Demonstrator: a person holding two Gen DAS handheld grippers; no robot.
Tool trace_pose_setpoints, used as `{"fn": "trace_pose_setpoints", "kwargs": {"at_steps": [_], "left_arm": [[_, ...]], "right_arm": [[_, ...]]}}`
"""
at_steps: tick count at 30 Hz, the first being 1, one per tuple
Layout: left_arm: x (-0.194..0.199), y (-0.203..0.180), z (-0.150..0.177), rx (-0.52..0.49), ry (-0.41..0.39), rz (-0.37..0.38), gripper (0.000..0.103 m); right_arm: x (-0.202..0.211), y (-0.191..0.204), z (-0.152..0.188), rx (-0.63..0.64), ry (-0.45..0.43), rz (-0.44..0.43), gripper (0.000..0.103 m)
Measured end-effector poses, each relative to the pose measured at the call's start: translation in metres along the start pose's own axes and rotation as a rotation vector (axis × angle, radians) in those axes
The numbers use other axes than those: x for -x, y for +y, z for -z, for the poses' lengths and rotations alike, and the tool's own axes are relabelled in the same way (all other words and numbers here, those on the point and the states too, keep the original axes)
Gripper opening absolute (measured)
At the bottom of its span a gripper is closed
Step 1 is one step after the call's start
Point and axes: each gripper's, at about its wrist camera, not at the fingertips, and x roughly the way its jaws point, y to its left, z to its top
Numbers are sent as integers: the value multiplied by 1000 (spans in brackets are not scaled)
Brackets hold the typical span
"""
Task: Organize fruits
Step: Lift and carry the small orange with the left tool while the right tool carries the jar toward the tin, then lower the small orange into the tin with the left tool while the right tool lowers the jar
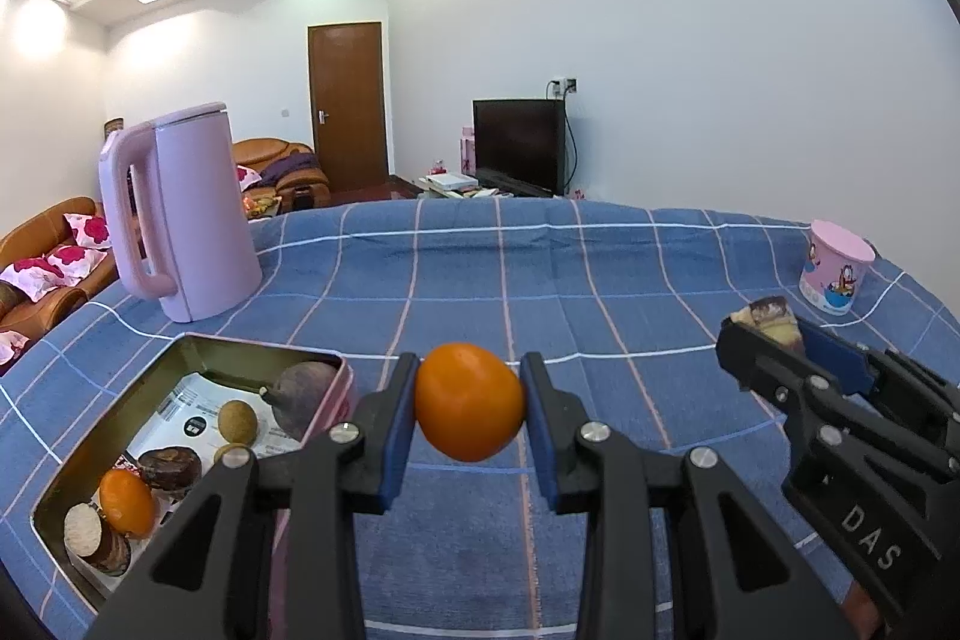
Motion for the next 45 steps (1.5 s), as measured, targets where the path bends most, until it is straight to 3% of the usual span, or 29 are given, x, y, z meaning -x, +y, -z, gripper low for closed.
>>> {"fn": "trace_pose_setpoints", "kwargs": {"at_steps": [29,45], "left_arm": [[24,4,3,-1,-128,-86,36],[31,33,8,31,-85,-71,36]], "right_arm": [[19,14,2,58,-105,19,37],[14,26,3,71,-84,-14,37]]}}
